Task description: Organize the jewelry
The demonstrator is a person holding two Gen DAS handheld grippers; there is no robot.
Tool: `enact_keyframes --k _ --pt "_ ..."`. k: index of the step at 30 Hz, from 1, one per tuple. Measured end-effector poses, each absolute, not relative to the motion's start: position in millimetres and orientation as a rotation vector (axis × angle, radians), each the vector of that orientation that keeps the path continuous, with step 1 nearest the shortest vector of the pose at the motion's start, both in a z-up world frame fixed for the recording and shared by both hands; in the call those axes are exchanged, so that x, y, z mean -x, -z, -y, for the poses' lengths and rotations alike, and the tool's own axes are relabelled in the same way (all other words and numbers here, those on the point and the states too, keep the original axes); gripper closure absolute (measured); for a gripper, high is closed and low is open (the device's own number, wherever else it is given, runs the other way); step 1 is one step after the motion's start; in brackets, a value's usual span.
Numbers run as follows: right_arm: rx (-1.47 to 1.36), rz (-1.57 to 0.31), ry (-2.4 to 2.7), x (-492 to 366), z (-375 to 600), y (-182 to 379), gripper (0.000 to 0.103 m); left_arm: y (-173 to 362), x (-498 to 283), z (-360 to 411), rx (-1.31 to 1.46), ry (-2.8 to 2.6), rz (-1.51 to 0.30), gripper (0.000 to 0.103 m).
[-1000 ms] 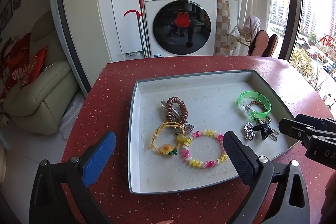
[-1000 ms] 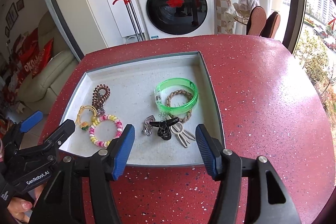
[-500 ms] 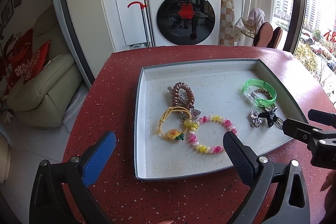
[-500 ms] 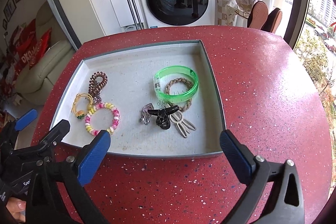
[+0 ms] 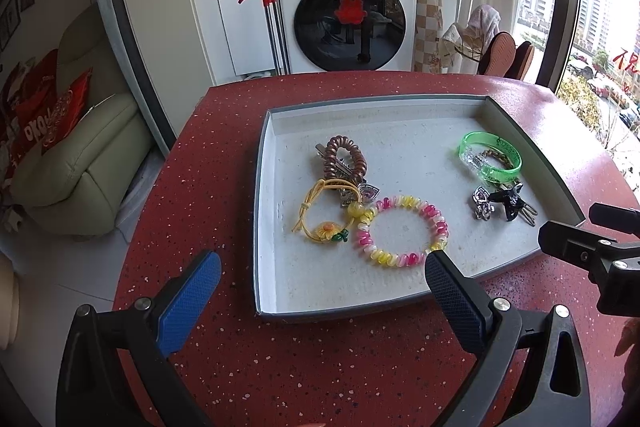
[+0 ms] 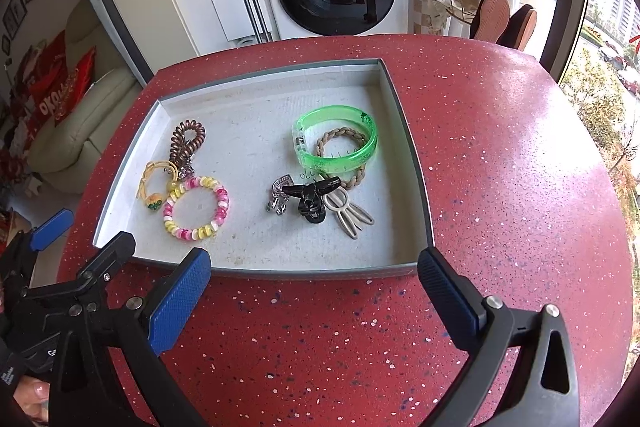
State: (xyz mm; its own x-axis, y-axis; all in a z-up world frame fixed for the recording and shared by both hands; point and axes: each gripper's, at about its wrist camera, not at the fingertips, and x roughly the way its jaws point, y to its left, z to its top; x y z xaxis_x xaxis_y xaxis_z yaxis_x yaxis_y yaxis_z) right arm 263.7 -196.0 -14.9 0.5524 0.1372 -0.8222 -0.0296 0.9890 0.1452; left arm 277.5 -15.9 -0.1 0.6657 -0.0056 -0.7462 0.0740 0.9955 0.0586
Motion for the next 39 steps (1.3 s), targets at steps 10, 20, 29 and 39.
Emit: enact_keyframes --k 10,20,29,39 --pt "-0.062 -0.983 -0.1 -255 188 13 0.0 2 -272 13 -0.081 0.036 -0.876 0.0" --pt "-0.039 -0.952 -0.1 -237 183 11 0.0 2 -256 7 -0.054 0.03 -0.87 0.0" --pt "-0.034 -0.875 -0.09 -210 184 6 0.0 7 -228 5 -0.036 0.001 -0.862 0.0" --pt "-0.018 -0.728 -0.065 -179 182 -6 0.0 -9 -195 9 -0.034 -0.068 -0.712 0.0"
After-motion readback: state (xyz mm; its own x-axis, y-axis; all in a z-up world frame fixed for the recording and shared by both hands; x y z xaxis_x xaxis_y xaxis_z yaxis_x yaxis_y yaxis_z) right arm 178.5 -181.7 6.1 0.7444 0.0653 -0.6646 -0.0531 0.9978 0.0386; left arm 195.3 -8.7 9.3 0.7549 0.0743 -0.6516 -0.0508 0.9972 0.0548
